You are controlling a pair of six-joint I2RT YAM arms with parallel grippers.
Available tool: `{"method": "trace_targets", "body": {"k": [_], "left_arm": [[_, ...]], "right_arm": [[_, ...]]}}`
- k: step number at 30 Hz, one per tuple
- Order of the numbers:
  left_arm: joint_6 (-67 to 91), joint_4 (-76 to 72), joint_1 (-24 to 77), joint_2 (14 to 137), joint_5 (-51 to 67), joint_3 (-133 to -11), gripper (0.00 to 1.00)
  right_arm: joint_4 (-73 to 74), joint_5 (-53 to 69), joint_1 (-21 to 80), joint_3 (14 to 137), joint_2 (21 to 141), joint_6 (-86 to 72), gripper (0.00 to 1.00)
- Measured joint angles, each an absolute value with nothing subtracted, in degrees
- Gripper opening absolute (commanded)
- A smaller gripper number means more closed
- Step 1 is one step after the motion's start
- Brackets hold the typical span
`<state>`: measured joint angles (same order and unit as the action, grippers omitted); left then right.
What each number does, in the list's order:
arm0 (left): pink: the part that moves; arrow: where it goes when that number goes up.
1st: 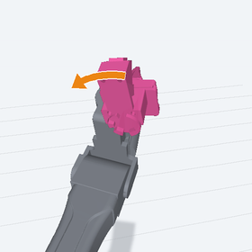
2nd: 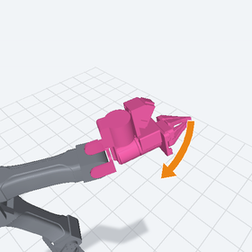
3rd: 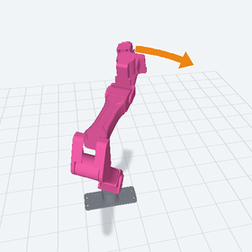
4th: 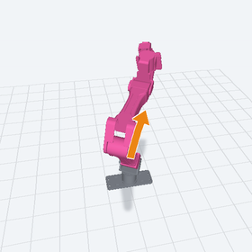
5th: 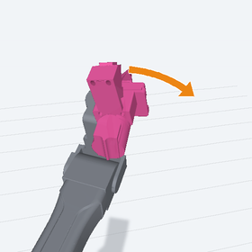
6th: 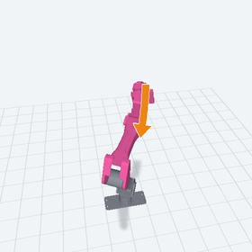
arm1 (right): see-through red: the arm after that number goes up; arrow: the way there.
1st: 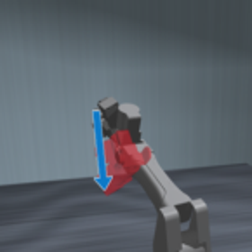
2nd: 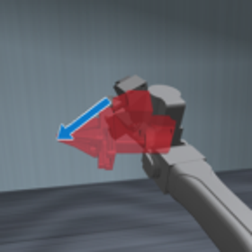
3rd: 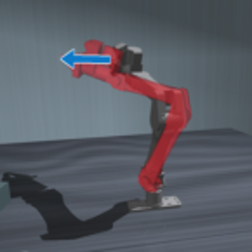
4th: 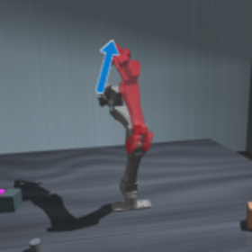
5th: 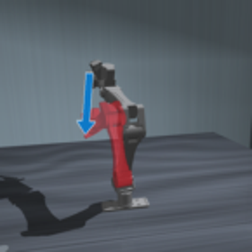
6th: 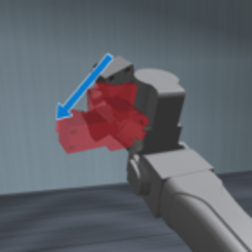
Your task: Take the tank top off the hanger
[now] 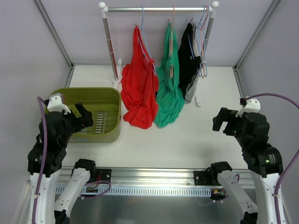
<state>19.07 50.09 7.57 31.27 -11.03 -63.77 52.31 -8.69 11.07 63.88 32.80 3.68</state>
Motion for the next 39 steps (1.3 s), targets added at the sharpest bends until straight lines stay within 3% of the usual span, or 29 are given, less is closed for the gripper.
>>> {"method": "trace_targets", "body": {"k": [9, 16, 19, 23, 29, 34, 39], "left_arm": [[19.09, 50.09, 7.57, 31.55, -11.05, -63.77, 0.99], [19.49, 50.06, 7.57, 31.79, -11.0, -63.75, 0.99], [20.12, 49.91, 7.57, 31.35, -11.22, -62.41, 0.99], [20.51, 49.95, 7.57, 31.53, -12.08, -59.53, 0.99], [21.21, 48.69, 7.57, 31.57, -12.16, -54.04, 0.99], [21.26, 47.09, 7.57, 31.35, -11.92, -52.16, 0.99], [21.26, 45.6, 7.57, 30.2, -10.96, -51.83, 0.99]], "right_arm": [[51.62, -5.93, 11.09, 63.88, 33.43, 3.88, 0.99], [44.4, 7.09, 11.09, 67.02, 40.4, 0.47, 0.99], [39.38, 13.85, 12.29, 75.05, 49.04, -1.91, 0.85], [33.3, 16.34, 17.56, 89.56, 62.87, -2.28, 0.76], [30.98, 12.91, 27.83, 115.28, 86.94, 3.81, 0.65], [30.15, 7.57, 32.05, 132.99, 105.56, 11.33, 0.63], [28.77, 5.45, 32.82, 139.31, 117.12, 14.55, 0.56]]}}
